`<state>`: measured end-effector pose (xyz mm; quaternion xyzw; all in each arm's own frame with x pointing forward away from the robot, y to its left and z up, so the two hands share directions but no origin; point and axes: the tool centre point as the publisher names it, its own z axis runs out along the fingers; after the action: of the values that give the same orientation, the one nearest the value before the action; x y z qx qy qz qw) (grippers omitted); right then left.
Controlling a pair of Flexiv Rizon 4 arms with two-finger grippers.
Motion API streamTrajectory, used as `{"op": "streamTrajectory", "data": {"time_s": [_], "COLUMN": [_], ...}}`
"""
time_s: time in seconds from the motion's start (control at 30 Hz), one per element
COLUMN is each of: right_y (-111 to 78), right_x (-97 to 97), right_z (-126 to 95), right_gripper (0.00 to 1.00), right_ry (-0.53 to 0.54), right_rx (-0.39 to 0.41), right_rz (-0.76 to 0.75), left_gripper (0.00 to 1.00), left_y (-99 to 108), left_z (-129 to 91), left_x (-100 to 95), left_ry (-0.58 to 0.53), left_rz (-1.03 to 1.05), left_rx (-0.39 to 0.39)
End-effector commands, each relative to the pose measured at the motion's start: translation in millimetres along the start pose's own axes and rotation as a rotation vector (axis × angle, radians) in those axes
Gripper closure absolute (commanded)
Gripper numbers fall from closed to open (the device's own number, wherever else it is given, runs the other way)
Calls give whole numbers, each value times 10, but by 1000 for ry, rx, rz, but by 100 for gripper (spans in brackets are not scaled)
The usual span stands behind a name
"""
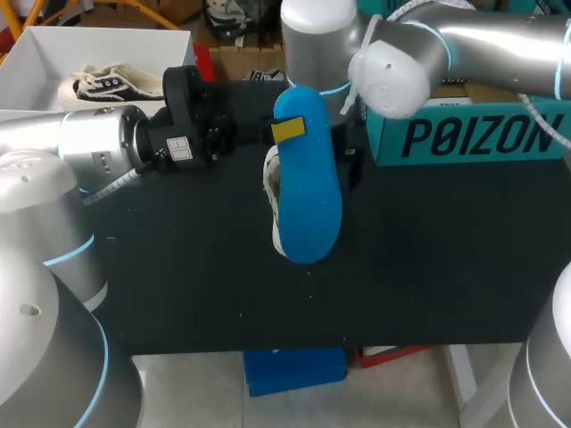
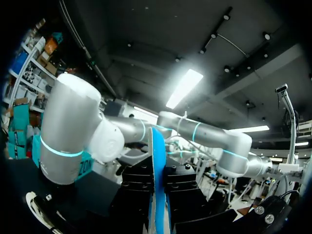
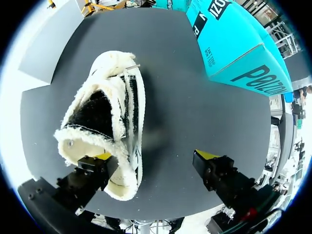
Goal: Take the shoe out of the shoebox, open the shoe tongue, remove and reinsert the insole, then place the shoe into the shoebox
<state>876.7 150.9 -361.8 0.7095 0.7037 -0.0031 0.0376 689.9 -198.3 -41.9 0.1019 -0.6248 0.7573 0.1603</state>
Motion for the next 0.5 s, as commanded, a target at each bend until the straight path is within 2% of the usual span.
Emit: {"op": "streamTrajectory", "data": {"time_s": [0.03,0.23,0.5], "right_y": [-25,-29,-28], "right_x": [-276,-386,-399], "right_z": [-169,-365,-516], "right_gripper": [0,0,0], "right_ry": [211,359,470], "right_rx": [15,-2,-23], "right_rz": [22,39,36], "left_gripper": [100,100,100], "left_y": [16,16,16], "left_z": [19,19,19], "left_x": [3,3,3], "left_ry": [-5,-5,-5], "left_rz": [2,2,2], "left_rx": [2,2,2]}}
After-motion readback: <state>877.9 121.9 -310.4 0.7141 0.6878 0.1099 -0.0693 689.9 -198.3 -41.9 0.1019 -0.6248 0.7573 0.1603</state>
